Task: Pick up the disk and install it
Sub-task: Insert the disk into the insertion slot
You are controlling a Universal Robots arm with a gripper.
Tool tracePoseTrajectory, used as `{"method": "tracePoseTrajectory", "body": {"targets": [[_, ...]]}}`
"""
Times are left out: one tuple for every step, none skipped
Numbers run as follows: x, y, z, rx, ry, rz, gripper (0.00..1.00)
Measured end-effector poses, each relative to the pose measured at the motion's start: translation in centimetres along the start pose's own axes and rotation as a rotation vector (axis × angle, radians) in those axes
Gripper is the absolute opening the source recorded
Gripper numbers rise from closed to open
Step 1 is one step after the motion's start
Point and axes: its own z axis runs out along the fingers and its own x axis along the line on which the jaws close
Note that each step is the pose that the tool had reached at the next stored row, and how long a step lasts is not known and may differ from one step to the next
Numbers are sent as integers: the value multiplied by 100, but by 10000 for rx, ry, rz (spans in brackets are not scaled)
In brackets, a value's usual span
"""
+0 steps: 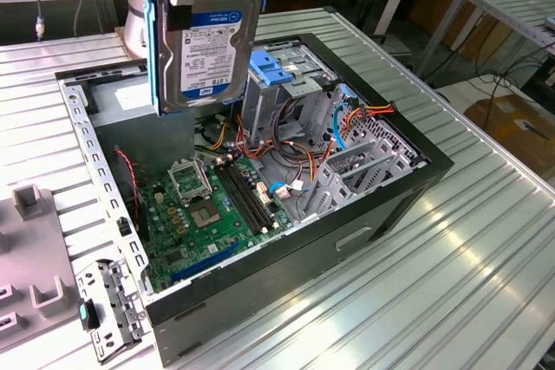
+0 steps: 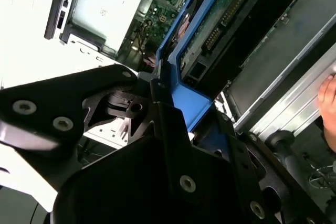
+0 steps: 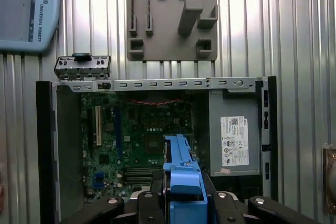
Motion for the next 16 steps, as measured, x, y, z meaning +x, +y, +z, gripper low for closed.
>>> {"method": "tracePoseTrajectory", "body": {"targets": [[0, -45, 0, -2, 2, 1, 37], [-1, -86, 1, -1, 1, -1, 37], [-2, -125, 1, -1, 1, -1, 37], [-3, -167, 1, -2, 1, -1, 37], [-4, -192, 2, -1, 1, -1, 37], [-5, -216, 3, -1, 0, -1, 37], [-6, -248, 3, -1, 1, -1, 37], [-7, -278, 4, -1, 2, -1, 37], [-8, -309, 5, -1, 1, -1, 37], [-9, -338, 5, -1, 1, -1, 37], [-10, -370, 6, -1, 1, -1, 37], [-11, -395, 6, -1, 1, -1, 37], [-13, -442, 8, -1, 1, -2, 37], [-14, -468, 9, -1, 1, -2, 37], [-15, -493, 9, -1, 2, -1, 37], [-14, -498, 9, -1, 1, -1, 37]]}}
